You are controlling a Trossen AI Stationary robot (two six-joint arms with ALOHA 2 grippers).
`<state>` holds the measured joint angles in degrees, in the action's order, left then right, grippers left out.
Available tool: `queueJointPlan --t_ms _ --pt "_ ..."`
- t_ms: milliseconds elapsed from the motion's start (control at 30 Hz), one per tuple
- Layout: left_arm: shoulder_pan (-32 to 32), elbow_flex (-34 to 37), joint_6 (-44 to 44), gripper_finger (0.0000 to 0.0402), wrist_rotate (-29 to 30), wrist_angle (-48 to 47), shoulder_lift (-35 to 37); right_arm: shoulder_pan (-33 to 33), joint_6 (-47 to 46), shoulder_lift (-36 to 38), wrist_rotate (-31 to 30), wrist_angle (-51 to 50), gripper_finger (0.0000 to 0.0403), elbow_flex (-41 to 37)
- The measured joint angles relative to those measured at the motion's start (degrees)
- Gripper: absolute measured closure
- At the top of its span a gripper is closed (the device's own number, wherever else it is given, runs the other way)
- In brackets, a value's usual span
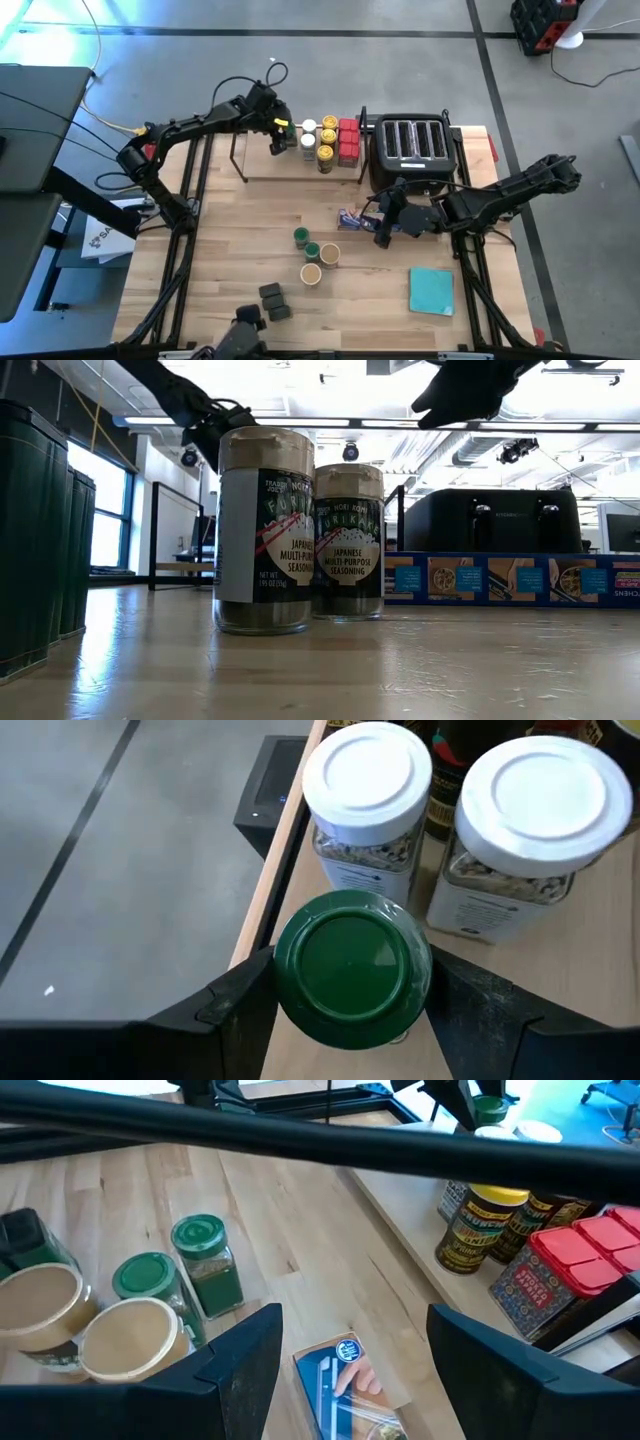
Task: Shelf spices
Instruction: Put the bottom green seasoning bottle on the shelf
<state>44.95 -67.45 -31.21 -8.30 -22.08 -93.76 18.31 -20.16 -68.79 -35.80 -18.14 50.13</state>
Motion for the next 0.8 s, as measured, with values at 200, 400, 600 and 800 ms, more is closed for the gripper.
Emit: queueJointPlan --t_ms 200,400,600,800 --pt "0.16 0.12 -1.04 0.0148 0.19 0.83 -0.07 0.11 0.67 0.00 0.01 0.01 0.0160 0.00" --pt "0.15 0.12 -3.57 0.0145 -3.68 1.76 -0.04 0.11 0.94 0.00 0.01 0.01 0.0160 0.00" --pt "0.15 0.12 -7.31 0.0155 -3.93 4.90 -0.04 0.11 1.13 0.00 0.00 -0.01 0.0160 0.00" --pt "0.15 -1.94 -6.51 0.0160 -3.80 5.21 0.12 0.11 2.21 0.00 0.01 -0.01 0.0160 0.00"
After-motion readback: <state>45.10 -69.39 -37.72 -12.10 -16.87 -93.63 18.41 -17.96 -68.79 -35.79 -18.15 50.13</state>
